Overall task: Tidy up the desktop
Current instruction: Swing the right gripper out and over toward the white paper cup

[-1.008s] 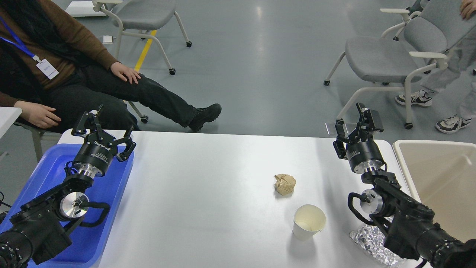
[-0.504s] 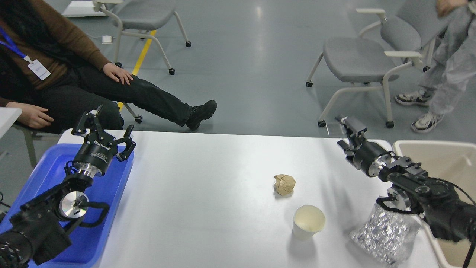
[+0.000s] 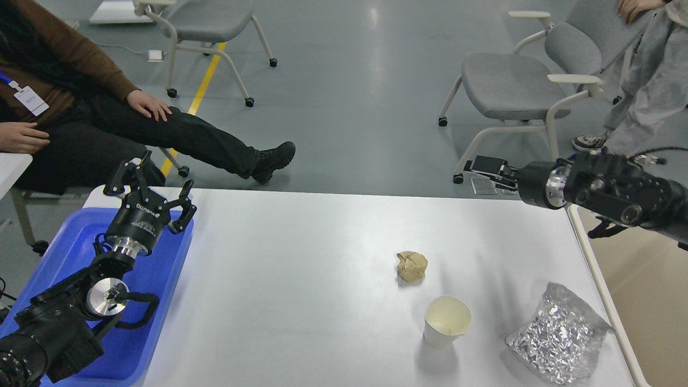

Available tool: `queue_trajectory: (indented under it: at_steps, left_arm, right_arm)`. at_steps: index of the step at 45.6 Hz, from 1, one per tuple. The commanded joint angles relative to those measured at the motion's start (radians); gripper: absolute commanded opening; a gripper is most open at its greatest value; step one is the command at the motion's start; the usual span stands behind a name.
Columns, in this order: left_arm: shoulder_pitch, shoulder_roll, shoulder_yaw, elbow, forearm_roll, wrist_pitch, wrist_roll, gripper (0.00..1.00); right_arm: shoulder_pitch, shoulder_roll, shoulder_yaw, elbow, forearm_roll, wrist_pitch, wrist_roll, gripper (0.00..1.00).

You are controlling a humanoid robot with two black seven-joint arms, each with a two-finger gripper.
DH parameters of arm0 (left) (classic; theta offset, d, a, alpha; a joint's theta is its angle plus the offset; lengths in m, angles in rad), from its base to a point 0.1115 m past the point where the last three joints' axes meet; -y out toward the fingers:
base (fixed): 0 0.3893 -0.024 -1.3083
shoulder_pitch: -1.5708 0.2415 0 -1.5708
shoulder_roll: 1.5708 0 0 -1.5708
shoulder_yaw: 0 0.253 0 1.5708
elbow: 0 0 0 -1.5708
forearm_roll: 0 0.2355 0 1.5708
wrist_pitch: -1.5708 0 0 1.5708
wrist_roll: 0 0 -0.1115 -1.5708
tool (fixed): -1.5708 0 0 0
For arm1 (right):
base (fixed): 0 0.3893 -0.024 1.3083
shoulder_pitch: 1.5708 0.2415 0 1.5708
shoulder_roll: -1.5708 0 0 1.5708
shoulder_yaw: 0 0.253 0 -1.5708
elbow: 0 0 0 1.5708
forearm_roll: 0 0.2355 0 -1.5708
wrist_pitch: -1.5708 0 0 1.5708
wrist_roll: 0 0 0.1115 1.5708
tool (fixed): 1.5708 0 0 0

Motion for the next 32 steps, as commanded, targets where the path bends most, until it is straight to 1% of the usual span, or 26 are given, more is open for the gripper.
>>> queue_trajectory:
  at_steps: [1,5,8,14,20,32]
  left_arm:
    - [0.000,0.000,0.000,0.000,0.000,0.001,0.000,0.98]
    - [0.000,0.000,0.000,0.000,0.000,0.001,-0.001,0.98]
    - [0.000,0.000,0.000,0.000,0.000,0.001,-0.001,0.98]
    - [0.000,0.000,0.000,0.000,0.000,0.001,-0.001,0.98]
    - [0.000,0.000,0.000,0.000,0.000,-0.001,-0.001,0.98]
    - [0.000,0.000,0.000,0.000,0.000,-0.001,0.000,0.98]
  right_arm:
    - [0.216,-0.050,-0.118,0.306,-0.417,0.007,0.020,1.00]
    - [0.248,-0.051,-0.186,0.370,-0.464,0.001,0.055,1.00]
    - [0.256,-0.051,-0.218,0.387,-0.471,0.001,0.068,1.00]
    - [0.236,-0.051,-0.232,0.392,-0.495,0.000,0.068,1.00]
    - [0.159,-0.051,-0.235,0.392,-0.508,-0.003,0.068,1.00]
    - [0.061,-0.051,-0.233,0.386,-0.509,-0.071,0.068,1.00]
